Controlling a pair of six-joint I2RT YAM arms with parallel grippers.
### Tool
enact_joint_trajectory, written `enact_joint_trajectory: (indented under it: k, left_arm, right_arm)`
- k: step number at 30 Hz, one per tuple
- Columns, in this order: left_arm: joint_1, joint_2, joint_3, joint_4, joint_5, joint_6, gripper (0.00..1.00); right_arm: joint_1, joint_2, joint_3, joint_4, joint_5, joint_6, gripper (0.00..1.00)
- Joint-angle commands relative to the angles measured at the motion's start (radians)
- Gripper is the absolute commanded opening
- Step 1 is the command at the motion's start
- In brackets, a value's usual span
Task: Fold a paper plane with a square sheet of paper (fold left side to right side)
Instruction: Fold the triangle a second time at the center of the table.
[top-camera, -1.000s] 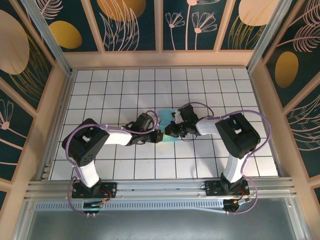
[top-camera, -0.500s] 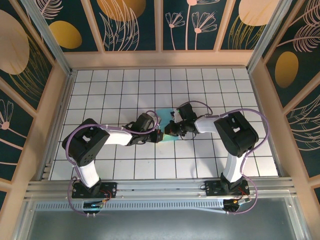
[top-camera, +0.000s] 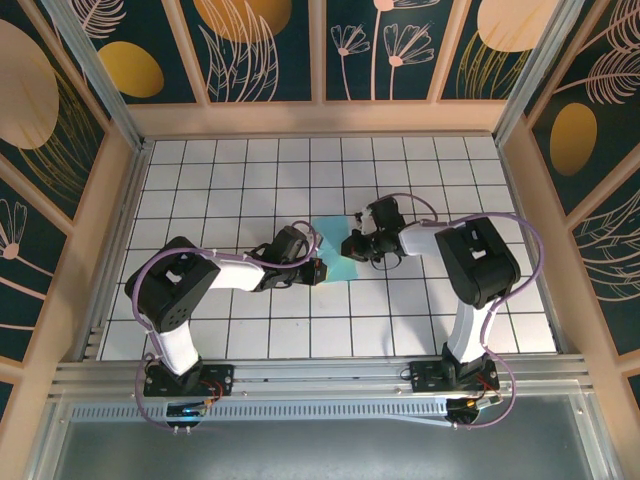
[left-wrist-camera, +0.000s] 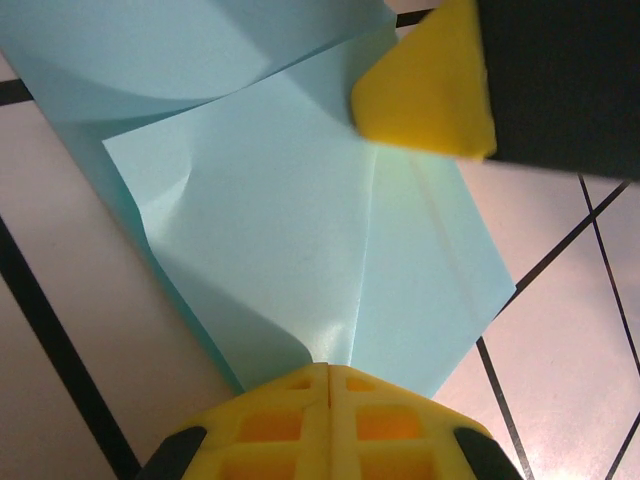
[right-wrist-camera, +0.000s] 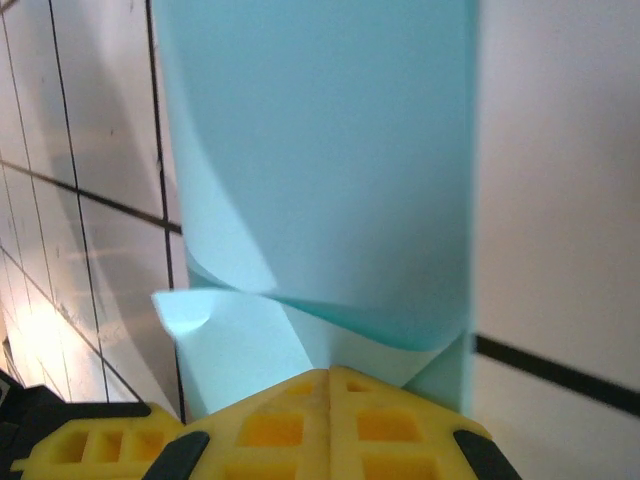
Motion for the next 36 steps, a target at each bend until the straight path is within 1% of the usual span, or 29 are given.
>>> enact_joint_trajectory:
  k: [1, 8, 13, 16, 20, 24, 29, 33, 36]
  left_arm:
    - [0.0, 0.04, -0.024, -0.084, -0.029, 0.013, 0.0]
    - [0.0, 0.037, -0.026, -0.078, -0.028, 0.013, 0.0]
    - [0.0, 0.032, -0.023, -0.074, -0.028, 0.011, 0.0]
    - [0.0, 0.028, -0.02, -0.072, -0.028, 0.011, 0.0]
    - [0.0, 0.02, -0.019, -0.073, -0.029, 0.011, 0.0]
    - [0.0, 0.017, -0.017, -0.074, -0.029, 0.01, 0.0]
    - [0.0, 0.016, -0.014, -0.074, -0.028, 0.01, 0.0]
    - [-0.001, 0.012, -0.015, -0.071, -0.027, 0.006, 0.0]
    - [0.0, 0.005, -0.012, -0.066, -0.022, 0.004, 0.0]
  right_arm:
    - [-0.053, 0.029, 0.034, -0.047, 0.086, -0.05, 0.0]
    - [-0.104, 0.043, 0.061, -0.061, 0.095, -0.075, 0.0]
    - [-0.104, -0.012, 0.056, -0.069, 0.087, -0.075, 0.0]
    - [-0.088, -0.049, 0.029, -0.061, 0.061, -0.063, 0.0]
    - [-0.046, -0.077, -0.017, -0.005, -0.007, -0.017, 0.0]
    - [-0.001, -0.089, -0.039, 0.044, -0.02, 0.024, 0.0]
    - [0.029, -0.053, -0.009, 0.064, -0.037, 0.035, 0.0]
    - [0.033, -0.006, 0.013, 0.06, -0.041, 0.031, 0.0]
    - [0.033, 0.016, 0.028, 0.021, -0.011, 0.016, 0.0]
